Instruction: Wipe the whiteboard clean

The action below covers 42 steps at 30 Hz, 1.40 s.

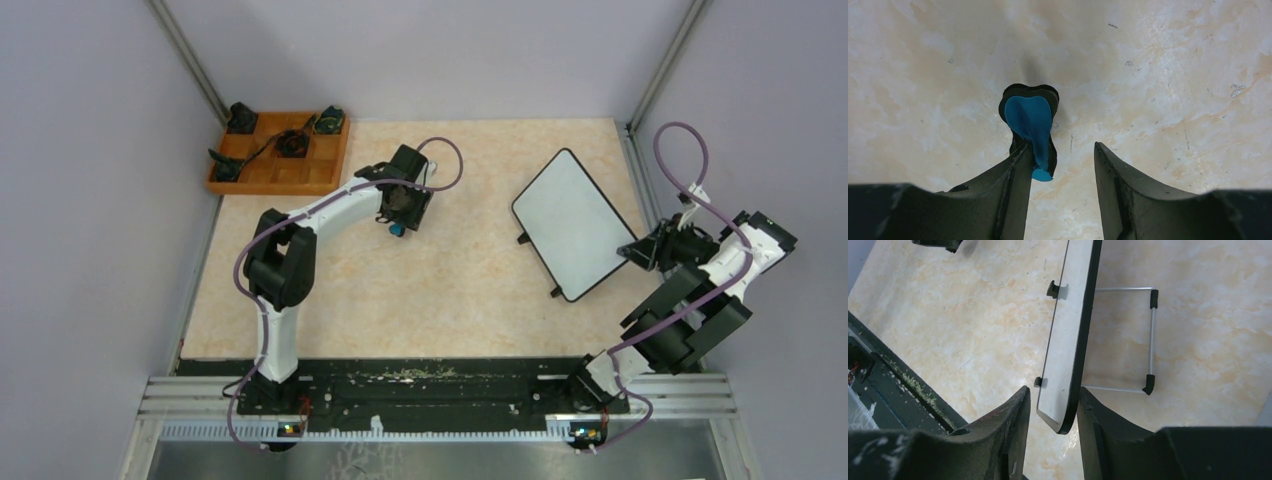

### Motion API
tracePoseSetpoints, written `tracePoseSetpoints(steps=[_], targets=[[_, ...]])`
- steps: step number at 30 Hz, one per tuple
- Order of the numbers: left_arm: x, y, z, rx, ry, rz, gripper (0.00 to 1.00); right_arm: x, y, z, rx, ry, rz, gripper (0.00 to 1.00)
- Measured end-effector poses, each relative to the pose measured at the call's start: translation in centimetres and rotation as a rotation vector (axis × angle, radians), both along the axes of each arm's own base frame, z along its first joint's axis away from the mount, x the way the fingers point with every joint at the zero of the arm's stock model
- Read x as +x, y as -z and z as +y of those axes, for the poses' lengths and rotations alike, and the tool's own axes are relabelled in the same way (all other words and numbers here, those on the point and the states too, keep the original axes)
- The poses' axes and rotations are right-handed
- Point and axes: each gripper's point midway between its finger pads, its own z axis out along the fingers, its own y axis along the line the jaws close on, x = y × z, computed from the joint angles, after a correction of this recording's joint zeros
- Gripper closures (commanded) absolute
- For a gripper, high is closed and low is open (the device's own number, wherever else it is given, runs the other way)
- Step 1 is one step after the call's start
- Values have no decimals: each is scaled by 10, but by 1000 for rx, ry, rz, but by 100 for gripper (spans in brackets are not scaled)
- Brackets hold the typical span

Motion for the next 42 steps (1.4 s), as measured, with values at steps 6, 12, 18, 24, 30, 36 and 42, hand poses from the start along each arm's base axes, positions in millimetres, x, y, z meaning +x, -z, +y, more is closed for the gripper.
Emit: tracePoseSetpoints(steps=[6, 12, 18, 24, 30, 36, 42], targets=[[-1, 1, 0, 0, 0, 1, 46, 3, -13, -3, -24, 14, -18, 57], [-4, 5, 0, 4, 6, 12, 45, 12, -37, -12, -67, 30, -66, 56], [-6, 5, -3, 0, 12, 12, 45, 29, -87, -27, -140, 56, -170, 53], [-5, 8, -5, -8, 12, 6, 45, 37, -118, -23, -97, 79, -228, 29], [-7, 11, -9, -21, 10, 2, 44, 49, -112, 3, -55, 115, -187, 20], [-5, 10, -13, -35, 13, -7, 44, 46, -128, 81, -147, 75, -267, 16], [-5, 10, -14, -38, 13, -7, 44, 61, -163, 92, -73, 86, -333, 16]])
